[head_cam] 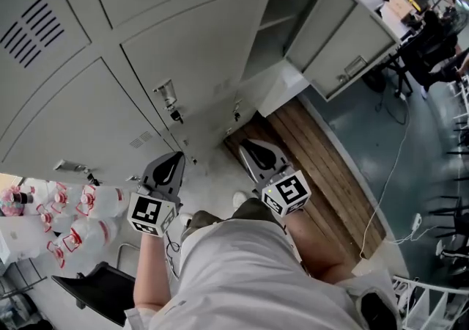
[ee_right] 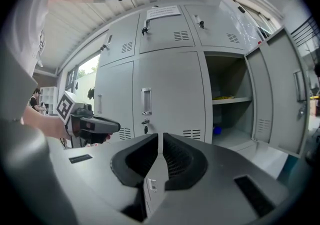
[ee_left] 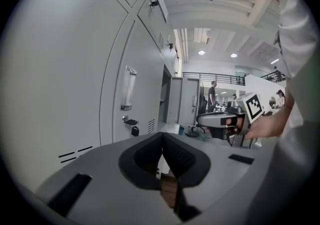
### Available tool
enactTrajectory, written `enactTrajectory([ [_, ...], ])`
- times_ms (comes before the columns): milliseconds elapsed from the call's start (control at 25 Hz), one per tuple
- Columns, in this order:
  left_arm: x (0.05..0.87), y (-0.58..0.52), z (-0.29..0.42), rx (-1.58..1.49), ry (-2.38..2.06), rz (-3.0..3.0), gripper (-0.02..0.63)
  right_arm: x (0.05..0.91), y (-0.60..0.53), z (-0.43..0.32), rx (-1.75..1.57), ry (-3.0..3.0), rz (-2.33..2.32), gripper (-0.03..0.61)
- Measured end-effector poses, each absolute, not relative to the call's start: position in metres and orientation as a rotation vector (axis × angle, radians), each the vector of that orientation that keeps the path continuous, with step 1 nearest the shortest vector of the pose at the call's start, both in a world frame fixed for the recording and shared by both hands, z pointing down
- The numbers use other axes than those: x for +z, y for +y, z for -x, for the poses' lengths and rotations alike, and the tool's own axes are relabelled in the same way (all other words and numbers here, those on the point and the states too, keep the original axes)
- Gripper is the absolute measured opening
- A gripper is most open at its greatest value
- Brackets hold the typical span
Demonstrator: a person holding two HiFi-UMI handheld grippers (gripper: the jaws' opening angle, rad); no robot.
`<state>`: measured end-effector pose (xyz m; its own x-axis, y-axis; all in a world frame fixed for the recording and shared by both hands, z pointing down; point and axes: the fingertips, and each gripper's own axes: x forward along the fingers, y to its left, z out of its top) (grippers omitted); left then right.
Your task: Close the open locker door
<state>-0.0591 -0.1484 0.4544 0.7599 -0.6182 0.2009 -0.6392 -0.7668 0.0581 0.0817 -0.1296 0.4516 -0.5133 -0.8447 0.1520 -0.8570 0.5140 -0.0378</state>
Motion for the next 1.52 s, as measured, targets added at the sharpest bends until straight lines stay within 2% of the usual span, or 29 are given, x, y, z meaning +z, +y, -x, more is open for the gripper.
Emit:
enactTrajectory([
  [600, 0.443, -0.146, 0.034, 0.272, -0.91, -2.912, 0.0, 0.451, -0.112, -0.091, 0.132, -2.626, -1.495, 0.04],
  [1520, 0.447, -0.14, 0.036, 0.285, -0.948, -2.885, 0.0, 0.457, -0.112, -0.093, 0.176, -2.654, -1.483, 0.037],
])
